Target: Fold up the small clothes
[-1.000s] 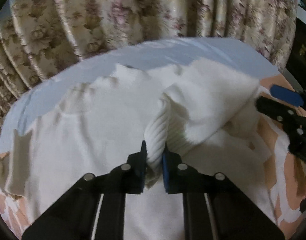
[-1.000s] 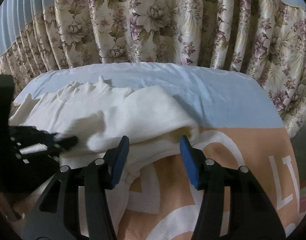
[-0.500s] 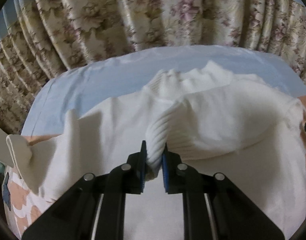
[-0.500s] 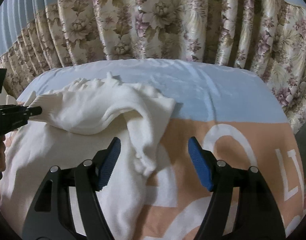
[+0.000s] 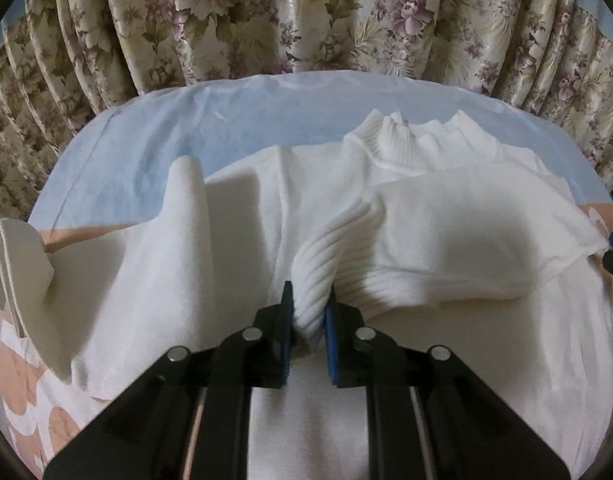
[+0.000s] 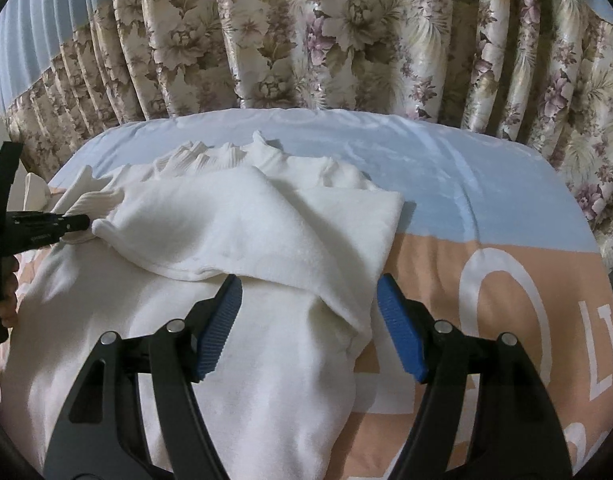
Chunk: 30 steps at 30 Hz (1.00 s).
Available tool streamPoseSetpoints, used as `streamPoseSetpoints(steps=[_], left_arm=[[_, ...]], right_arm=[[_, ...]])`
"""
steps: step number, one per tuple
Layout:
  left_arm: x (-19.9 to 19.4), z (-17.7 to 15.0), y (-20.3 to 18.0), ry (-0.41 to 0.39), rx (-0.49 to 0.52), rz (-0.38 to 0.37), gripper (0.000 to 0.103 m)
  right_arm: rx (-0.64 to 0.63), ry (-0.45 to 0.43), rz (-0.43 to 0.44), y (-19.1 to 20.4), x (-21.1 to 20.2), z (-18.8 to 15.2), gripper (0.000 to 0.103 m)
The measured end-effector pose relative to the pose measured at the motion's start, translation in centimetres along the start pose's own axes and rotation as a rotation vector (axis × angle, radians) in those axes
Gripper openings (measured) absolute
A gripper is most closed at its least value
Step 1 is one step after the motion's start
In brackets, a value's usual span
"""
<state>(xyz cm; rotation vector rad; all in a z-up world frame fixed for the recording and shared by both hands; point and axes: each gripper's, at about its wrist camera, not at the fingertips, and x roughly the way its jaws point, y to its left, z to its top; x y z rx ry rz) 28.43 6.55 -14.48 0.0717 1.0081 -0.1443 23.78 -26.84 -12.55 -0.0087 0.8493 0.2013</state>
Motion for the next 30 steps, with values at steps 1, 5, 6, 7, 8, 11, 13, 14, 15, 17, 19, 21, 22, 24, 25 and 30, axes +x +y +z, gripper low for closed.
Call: streamPoseSetpoints(steps=[1,5,6,7,8,11,13,14,15,17,19,21,22,24,25,30], left_arm=[[0.0,0.1,0.1,0.000,0.008,0.004,0.014],[-0.4,0.6,0.6,-0.014,0.045,0.055,0.014],[-0.5,0.8,0.8,-0.019,0.047,0.061,0.014],[-0.8,1.0,1.1,-0.029,0.045,0.069,0.015],[-1.0,1.0,1.4,-0.039,0.037,0.072,0.015],[-0.7,1.1,1.6,-0.025,0.042,0.106,0.034],[-1.1,1.0,1.7,-0.031,0.051,0.129,0.050],[-1.6,0.8,1.7,-0.040,0.051,0.124,0.052],[-2.1,0.7,1.8,-0.048,0.049,0.117,0.059],[-2.7,0.6,2.0,-0.064,0.045,0.117,0.067],[-3.2,0.6,2.0,-0.076,0.045,0.122,0.068],[-3.5,0.8,1.8,-0.086,0.032,0.105,0.068],[-3.4,0.9,1.7,-0.084,0.026,0.090,0.068],[-2.7,1.2,1.0,-0.073,0.013,0.066,0.068],[-2.3,1.3,0.3,-0.069,0.009,0.053,0.068],[1.2,2.0,-2.9,-0.025,0.046,0.038,0.068]], right_arm=[[0.000,0.001,0.002,0.1,0.1,0.0,0.071],[-0.003,-0.003,-0.001,0.2,0.1,-0.1,0.071],[-0.001,-0.004,-0.001,0.2,0.1,-0.1,0.071],[0.001,-0.005,-0.003,0.2,0.1,-0.1,0.071],[0.004,-0.005,-0.004,0.2,0.2,-0.1,0.071],[0.008,0.004,-0.005,0.1,0.4,-0.2,0.072],[0.006,0.009,-0.008,0.1,0.4,-0.3,0.072],[0.004,0.011,-0.009,0.1,0.5,-0.3,0.073],[0.003,0.012,-0.011,0.1,0.5,-0.3,0.073],[0.006,0.011,-0.016,0.0,0.5,-0.2,0.074],[0.013,0.011,-0.013,-0.1,0.6,-0.2,0.074],[0.011,0.001,-0.022,-0.1,0.5,0.0,0.074],[0.008,-0.001,-0.033,-0.2,0.5,0.1,0.075],[0.019,-0.003,-0.054,-0.9,0.7,0.3,0.076],[0.033,-0.002,-0.059,-1.3,0.8,0.4,0.076],[0.098,0.022,-0.061,-3.9,2.1,1.3,0.076]])
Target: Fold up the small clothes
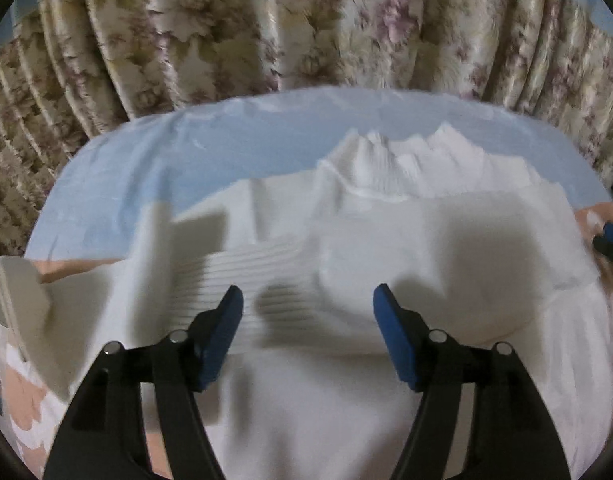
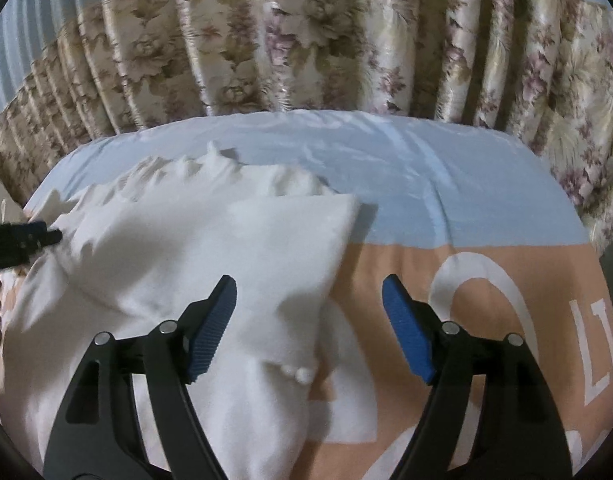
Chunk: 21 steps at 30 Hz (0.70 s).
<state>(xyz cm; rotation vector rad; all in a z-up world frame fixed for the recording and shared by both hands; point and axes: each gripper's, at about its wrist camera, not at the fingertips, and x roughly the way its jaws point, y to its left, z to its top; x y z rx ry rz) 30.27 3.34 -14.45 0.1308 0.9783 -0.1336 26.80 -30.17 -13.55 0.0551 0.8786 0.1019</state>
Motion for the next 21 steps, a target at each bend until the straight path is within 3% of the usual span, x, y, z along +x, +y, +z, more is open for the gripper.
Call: streamPoseSetpoints(steps=[3,6,9,10,11,15,21], left_arm=[[0.9,-0.2,-0.5,0.006,0.013,0.031,0.069],[0.7,-0.4,-0.3,0.005,0.018,0.057,0.069],[0.4,-0.8,-0.3,0.005,0.030,0.084,0.070],[0.4,-0.9,-0.2,0.004,0.027,0.087,0.070],[0.3,-1.0,-0.1,0.003,0.021,0.088,0.070],[0.0,-1.4,-0.1,0.001,0.007,0.081,0.071],[-0.1,-1.7,-0.7,-0.008,0.021,0.091,0.074]], right_arm=[[0.030,0.036,0.035,-0.9,1.5,0.6,0.068],[0.050,0.089,0.081,-1.2,3.3,0.9,0.054],[0.056,0.096,0.138,-1.1,4.2,1.0,0.030],[0.034,0.092,0.116,-1.0,4.2,1.2,0.016],[0.024,0.091,0.113,-0.9,4.2,1.4,0.009],[0.008,0.054,0.096,-1.4,3.7,2.1,0.008],[-0.006,0.071,0.064,-1.8,4.3,1.8,0.008]])
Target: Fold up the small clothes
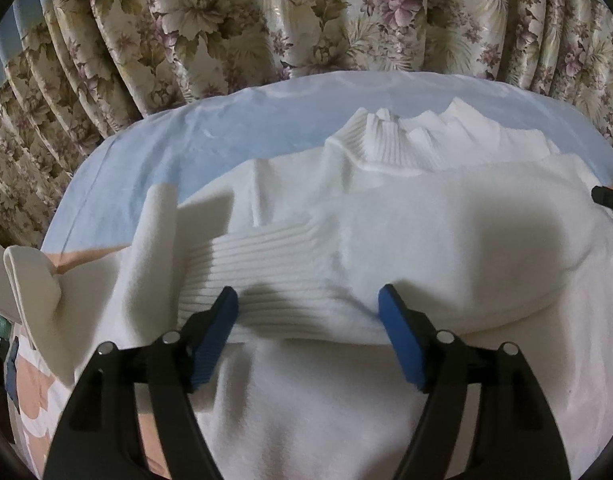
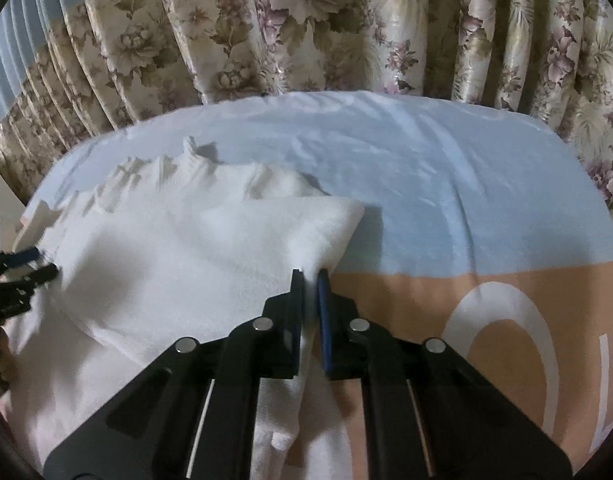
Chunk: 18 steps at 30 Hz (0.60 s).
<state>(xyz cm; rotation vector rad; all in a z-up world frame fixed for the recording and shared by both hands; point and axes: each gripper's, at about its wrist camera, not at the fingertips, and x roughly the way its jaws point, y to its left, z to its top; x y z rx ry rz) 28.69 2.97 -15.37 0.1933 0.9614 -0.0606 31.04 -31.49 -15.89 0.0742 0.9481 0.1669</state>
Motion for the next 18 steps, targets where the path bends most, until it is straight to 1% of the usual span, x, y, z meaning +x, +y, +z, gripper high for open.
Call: streamPoseSetpoints(steps=[2,5,6,7,8,12,14,15,16,18], left_arm=[[0.0,0.0,0.0,0.000,0.000,0.002,0.075],[-0.1,0.0,0.1,0.002,-0.001,0.004,0.075],[-0.1,-0.1,0.1,0.001,-0.003,0.003,0.075],[-0.2,-0.1,0.2,0.000,-0.004,0.003,0.076],[-0.3,-0.2,0.2,0.000,-0.007,0.005,0.076],[-0.4,-0.6,0.0,-0.003,-0.008,0.016,0.077],[-0.5,-0.6,0.0,0.000,-0.011,0.014,0.077],[-0.6,-0.6,0.0,0.000,-0.011,0.013,0.077],[-0.6,-0.6,0.0,0.001,-0.010,0.014,0.077],[-0.7,-0.6,0.1,0.002,-0.014,0.011,0.077]], right_arm=[[0.050,0.015,0.044,-0.8,0.1,-0.1,0.011],[0.117,-0.009,0.135,-2.0,-1.6,-0.4,0.018],[0.130,-0.015,0.155,-2.0,-2.1,-0.5,0.023],[0.149,-0.022,0.170,-2.2,-2.8,-0.9,0.037],[0.159,-0.022,0.173,-2.2,-3.2,-1.1,0.043],[0.196,0.031,0.187,-1.7,-3.0,-2.8,0.043],[0.213,0.048,0.209,-1.3,-2.5,-3.7,0.043],[0.210,0.046,0.212,-1.0,-2.5,-4.1,0.040],[0.194,0.037,0.204,-0.5,-2.6,-4.3,0.026],[0.156,0.019,0.167,0.1,-3.0,-4.4,0.019]])
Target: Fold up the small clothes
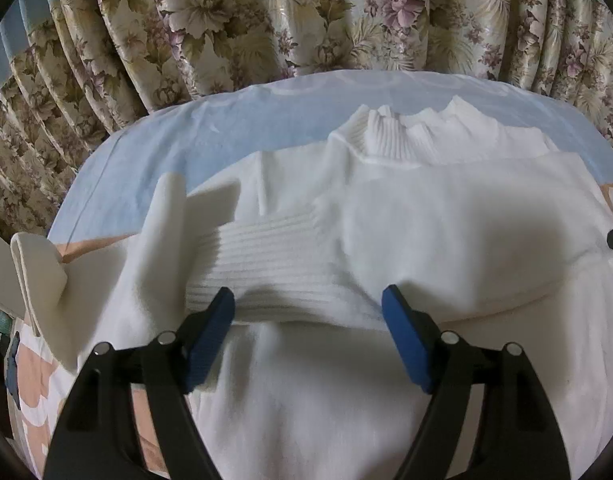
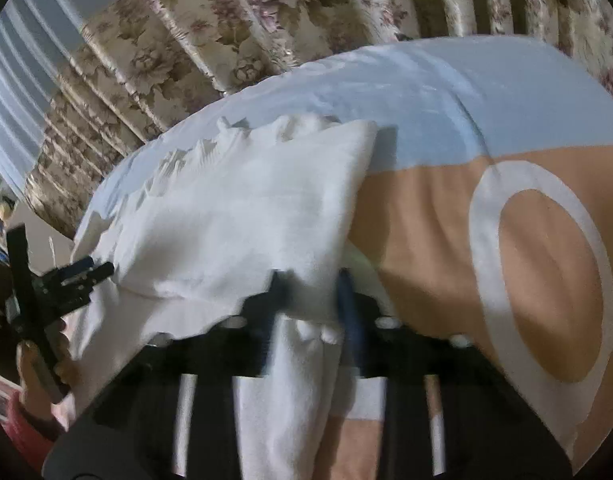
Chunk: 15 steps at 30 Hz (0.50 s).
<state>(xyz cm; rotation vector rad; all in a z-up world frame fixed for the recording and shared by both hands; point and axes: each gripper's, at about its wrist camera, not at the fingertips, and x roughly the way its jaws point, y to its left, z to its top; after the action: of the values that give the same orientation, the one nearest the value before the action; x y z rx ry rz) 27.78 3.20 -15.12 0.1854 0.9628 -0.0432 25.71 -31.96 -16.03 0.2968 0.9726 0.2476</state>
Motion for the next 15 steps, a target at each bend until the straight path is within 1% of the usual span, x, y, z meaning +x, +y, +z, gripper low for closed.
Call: streamPoseSetpoints(steps=[1,3,4,5,6,10,12,14,15], left_arm=[[0.0,0.0,0.0,-0.001,-0.002,-0.001,0.077],[-0.1,-0.2,-0.1,-0.002,-0.007,-0.003,0.077],[-0.1,-0.3,-0.2,-0.003,-0.007,-0.004,0.077],[-0.2,-0.4,-0.2,-0.005,-0.007,-0.003,0.077],[-0.2,-0.4,-0.3,-0.008,-0.005,0.002,0.078],[-0.2,-0.6,-0.3,-0.012,-0.011,0.005,0.078],[-0.4,-0.7,-0.2,-0.010,-0.012,0.006,0.078],[-0.7,-0.8,-0.2,-0.010,-0.012,0.013,0.078],[-1.1,-0.9,-0.1,-0.016,-0.013,0.017,0.079]], right_arm=[[-0.027,-0.010,-0.026,0.3,-0.3,0.1,0.016],[-0.069,-0.025,-0.070,0.7,-0.4,0.4,0.015],[-0.108,-0.029,-0.118,1.0,-0.4,0.5,0.015],[-0.134,-0.032,-0.155,1.0,-0.4,0.5,0.007],[-0.147,-0.032,-0.172,1.0,-0.3,0.4,0.006],[-0.152,-0.028,-0.172,1.1,-0.1,0.3,0.006],[-0.150,-0.040,-0.172,1.5,-0.7,0.3,0.007],[-0.156,-0.065,-0.185,2.2,-1.7,0.5,0.013],[-0.166,-0.074,-0.192,2.7,-2.0,0.7,0.020]])
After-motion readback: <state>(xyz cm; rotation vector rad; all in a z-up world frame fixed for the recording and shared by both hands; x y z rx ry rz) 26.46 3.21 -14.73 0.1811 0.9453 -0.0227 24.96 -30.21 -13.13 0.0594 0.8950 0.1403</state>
